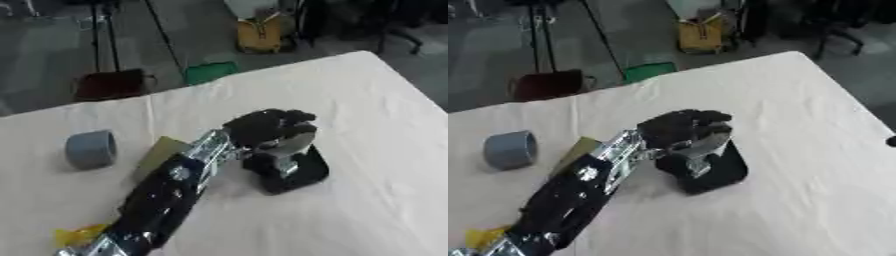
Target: Pick up objects on the table and place them in the box.
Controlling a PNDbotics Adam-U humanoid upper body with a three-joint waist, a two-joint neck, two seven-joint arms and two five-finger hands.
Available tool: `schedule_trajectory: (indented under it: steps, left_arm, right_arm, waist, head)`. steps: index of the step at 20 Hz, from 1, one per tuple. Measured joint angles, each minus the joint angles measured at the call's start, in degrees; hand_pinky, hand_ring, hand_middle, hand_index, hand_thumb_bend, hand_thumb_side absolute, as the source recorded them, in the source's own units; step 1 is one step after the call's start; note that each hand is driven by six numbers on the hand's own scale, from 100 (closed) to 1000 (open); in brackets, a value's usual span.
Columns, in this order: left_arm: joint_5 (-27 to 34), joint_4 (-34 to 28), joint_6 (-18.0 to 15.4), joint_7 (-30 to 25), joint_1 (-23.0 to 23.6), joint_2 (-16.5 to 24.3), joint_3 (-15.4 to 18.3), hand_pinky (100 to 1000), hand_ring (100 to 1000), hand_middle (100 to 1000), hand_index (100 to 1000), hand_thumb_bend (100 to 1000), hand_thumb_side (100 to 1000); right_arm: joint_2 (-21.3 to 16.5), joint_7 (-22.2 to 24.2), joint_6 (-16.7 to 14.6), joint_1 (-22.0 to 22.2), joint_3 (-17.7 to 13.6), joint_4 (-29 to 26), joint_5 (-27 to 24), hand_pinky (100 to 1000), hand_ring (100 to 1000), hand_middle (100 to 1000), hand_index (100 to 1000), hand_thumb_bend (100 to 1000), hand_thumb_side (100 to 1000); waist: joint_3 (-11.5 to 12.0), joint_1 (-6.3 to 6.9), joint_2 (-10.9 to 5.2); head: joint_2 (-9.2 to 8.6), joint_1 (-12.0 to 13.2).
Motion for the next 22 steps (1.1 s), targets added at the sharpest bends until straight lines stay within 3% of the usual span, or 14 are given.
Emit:
schedule_trajectory:
  steps: [5,8,10,22]
  left_arm:
    - [-0.83,0.33,-1.09,-3.77,0.19,-0.22,0.02,913,1000,1000,1000,100,1000]
    - [-1.29,0.19,-1.01,-3.96,0.42,-0.56,0.05,965,1000,1000,1000,100,1000]
    - [-1.84,-0.15,-0.78,-3.23,0.55,-0.56,0.05,1000,1000,1000,1000,100,1000]
    - [-7.87,-0.96,0.80,4.07,0.99,-1.03,0.13,1000,1000,1000,1000,100,980]
  right_arm:
    - [0.00,0.00,0.01,0.00,0.00,0.00,0.00,671,544,771,848,100,762]
    - [0.00,0.01,0.01,0.00,0.00,0.00,0.00,671,543,771,848,100,762]
    - [0.00,0.01,0.01,0.01,0.00,0.00,0.00,671,543,771,848,100,762]
    - [0.00,0.01,0.00,0.03,0.00,0.00,0.00,671,543,771,848,100,763]
  waist:
    - [0.00,0.02,0.00]
    - [0.01,0.02,0.00]
    - [0.02,0.02,0.00]
    - [0.16,-0.01,0.00]
  head:
    - [0.00,0.00]
    - [0.00,0.00]
    - [0.00,0.00]
    - [-0.01,-0.03]
